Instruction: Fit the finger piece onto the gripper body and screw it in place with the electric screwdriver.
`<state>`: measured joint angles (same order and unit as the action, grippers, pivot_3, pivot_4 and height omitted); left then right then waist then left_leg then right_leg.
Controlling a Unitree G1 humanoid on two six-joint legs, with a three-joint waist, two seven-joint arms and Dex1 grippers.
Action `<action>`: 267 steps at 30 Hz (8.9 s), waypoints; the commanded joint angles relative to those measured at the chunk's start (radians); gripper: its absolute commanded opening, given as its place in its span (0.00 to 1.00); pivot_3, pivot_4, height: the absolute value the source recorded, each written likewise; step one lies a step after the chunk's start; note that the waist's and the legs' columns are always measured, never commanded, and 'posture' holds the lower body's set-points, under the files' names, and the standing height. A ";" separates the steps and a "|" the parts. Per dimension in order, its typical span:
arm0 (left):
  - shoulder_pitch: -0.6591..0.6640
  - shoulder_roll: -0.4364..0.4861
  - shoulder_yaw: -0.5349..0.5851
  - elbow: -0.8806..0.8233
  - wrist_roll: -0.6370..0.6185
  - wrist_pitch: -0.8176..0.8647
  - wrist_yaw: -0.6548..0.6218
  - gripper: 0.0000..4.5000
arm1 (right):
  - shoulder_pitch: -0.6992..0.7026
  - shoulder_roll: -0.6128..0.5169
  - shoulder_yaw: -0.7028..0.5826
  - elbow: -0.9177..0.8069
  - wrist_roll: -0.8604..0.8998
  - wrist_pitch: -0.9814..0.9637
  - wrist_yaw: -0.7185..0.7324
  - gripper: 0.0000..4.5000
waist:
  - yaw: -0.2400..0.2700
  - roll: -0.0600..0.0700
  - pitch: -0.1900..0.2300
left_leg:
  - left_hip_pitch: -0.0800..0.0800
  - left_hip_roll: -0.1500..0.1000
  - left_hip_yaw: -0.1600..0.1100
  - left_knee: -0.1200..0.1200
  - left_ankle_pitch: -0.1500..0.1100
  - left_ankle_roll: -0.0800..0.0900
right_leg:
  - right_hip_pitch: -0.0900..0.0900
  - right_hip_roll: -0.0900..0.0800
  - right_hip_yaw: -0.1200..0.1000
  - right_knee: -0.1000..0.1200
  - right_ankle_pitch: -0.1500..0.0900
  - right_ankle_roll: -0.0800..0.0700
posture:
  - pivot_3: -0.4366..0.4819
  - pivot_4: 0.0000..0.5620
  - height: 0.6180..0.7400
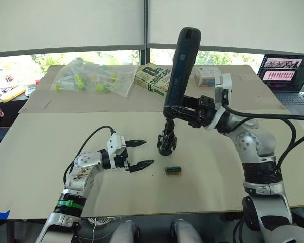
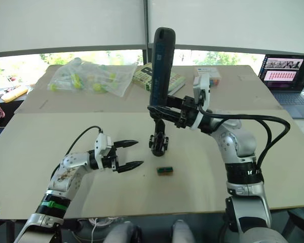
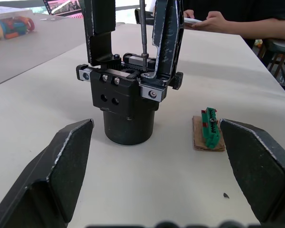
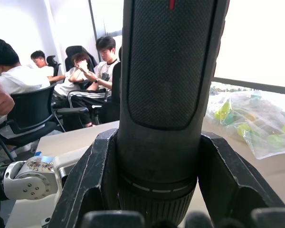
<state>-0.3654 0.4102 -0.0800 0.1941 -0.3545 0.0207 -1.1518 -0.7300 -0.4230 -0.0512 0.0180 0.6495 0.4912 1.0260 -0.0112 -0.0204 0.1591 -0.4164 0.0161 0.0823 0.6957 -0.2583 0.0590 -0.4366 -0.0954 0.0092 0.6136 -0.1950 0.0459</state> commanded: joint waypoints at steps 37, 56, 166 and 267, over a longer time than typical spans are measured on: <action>-0.006 0.003 0.001 -0.026 0.002 -0.011 0.007 1.00 | -0.020 -0.006 -0.026 -0.030 0.016 0.013 0.024 0.43 | 0.000 0.000 0.000 | 0.000 0.000 0.000 0.000 0.000 0.000 | 0.000 0.000 0.000 0.000 0.000 0.000 | 0.48 0.27 1.00; -0.023 -0.016 -0.015 -0.013 0.023 -0.005 0.038 1.00 | -0.011 0.003 -0.010 -0.003 -0.015 -0.027 0.037 0.43 | 0.001 0.000 0.000 | 0.000 0.000 0.000 0.000 0.000 0.000 | 0.000 0.000 0.000 0.000 0.000 0.000 | 0.48 0.27 1.00; -0.268 -0.216 -0.098 0.463 0.260 -0.118 0.138 0.52 | 0.126 -0.017 0.132 -0.051 -0.142 -0.066 -0.030 0.43 | -0.001 -0.001 -0.006 | 0.014 0.001 0.000 0.000 0.000 0.000 | 0.014 0.000 0.000 -0.001 0.001 0.001 | 0.48 0.27 1.00; -0.038 -0.172 -0.318 0.100 0.273 -0.034 0.073 0.99 | 0.411 -0.088 -0.030 -0.316 -0.039 -0.302 0.077 0.43 | 0.044 0.003 -0.002 | 0.009 -0.003 0.001 0.004 -0.002 0.005 | 0.013 -0.011 -0.011 -0.004 0.002 0.001 | 0.48 0.27 1.00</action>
<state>-0.4090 0.2565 -0.3577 0.2580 -0.1065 -0.0188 -1.0821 -0.2995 -0.5097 -0.0579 -0.2848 0.6055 0.2325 1.1072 0.0326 -0.0175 0.1569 -0.4076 0.0127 0.0830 0.6994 -0.2602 0.0644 -0.4235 -0.1066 -0.0017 0.6096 -0.1934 0.0466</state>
